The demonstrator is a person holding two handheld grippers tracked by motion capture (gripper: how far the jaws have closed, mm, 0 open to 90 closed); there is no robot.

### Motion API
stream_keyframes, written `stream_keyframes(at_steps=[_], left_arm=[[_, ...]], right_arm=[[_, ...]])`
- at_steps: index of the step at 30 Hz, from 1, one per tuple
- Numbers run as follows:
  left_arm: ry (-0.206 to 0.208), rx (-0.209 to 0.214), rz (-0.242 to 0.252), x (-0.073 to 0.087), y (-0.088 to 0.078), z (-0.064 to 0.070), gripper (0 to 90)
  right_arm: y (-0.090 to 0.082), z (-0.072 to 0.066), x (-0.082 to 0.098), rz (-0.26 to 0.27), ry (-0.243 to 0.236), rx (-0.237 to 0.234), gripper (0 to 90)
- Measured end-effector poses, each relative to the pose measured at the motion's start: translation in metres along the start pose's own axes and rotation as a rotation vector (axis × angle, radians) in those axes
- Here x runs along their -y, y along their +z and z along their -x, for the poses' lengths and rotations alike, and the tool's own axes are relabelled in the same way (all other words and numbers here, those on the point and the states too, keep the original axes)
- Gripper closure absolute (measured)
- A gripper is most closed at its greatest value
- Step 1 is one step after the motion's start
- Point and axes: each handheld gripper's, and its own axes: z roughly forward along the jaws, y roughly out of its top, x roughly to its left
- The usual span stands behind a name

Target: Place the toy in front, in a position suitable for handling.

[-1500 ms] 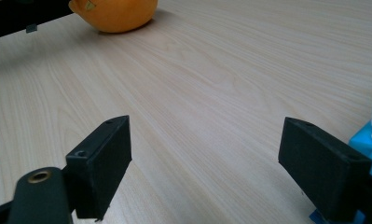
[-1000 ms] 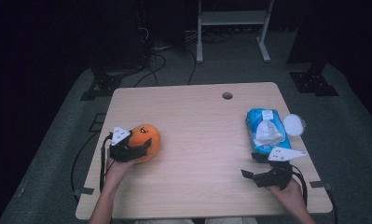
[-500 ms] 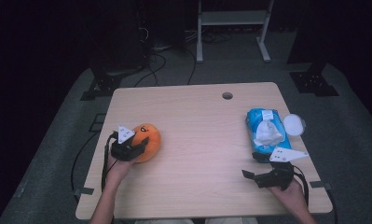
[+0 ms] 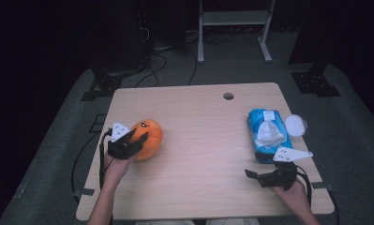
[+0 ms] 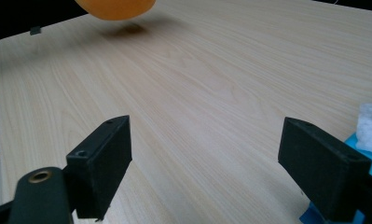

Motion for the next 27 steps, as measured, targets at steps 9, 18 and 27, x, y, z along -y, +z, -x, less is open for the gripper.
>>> stream_keyframes(at_steps=[9, 18, 27], left_arm=[[0.067, 0.205, 0.032, -0.021, 0.009, 0.059, 56.9], [0.120, 0.298, 0.011, -0.022, 0.023, 0.095, 56.7], [0.199, 0.367, -0.029, -0.016, 0.035, 0.129, 56.2]], right_arm=[[-0.003, 0.003, 0.000, 0.015, 0.011, 0.007, 16.2], [-0.007, 0.006, 0.001, 0.030, 0.023, 0.010, 16.2], [-0.007, 0.007, 0.000, 0.029, 0.021, 0.015, 16.2]])
